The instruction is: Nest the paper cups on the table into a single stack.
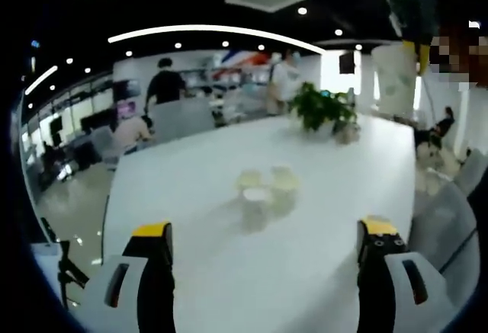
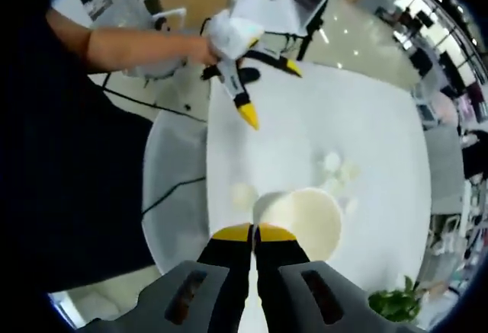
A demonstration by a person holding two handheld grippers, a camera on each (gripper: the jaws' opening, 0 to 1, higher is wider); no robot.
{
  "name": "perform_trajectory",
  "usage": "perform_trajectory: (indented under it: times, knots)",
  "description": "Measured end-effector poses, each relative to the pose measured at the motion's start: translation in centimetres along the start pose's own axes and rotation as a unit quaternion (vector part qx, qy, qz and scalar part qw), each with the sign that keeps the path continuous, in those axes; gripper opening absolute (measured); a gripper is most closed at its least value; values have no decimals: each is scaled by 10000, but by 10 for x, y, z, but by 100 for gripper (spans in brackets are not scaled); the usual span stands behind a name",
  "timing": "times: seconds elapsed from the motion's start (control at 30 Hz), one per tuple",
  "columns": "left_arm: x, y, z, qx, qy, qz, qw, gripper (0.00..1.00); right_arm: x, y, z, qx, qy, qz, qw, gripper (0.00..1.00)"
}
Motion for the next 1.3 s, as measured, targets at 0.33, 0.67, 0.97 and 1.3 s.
perform_trajectory:
  times: [0.33,0.67,0.97,1.3]
  knots:
    - [4,5,2,-26,7,-79,10000,99,1,5,19,-94,7,106,9999,0]
    - [6,5,2,-93,16,-160,9998,99,2,13,32,-149,38,119,9998,0]
    - [11,4,0,-46,18,-363,9993,99,-1,17,46,-129,-56,230,9996,0]
    - [12,3,-1,-61,33,-398,9992,99,-1,20,63,-145,-9,253,9996,0]
Point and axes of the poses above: the point that each gripper's makers call its tool centre point, and the gripper's own axes: z roughly forward along the fingers, y roughly to its left, x roughly out of its underside, the point moved 2 cm from there along -z, roughly backward along the fingers, and after that the axes turned 6 degrees about y, right-handed, at the moved point
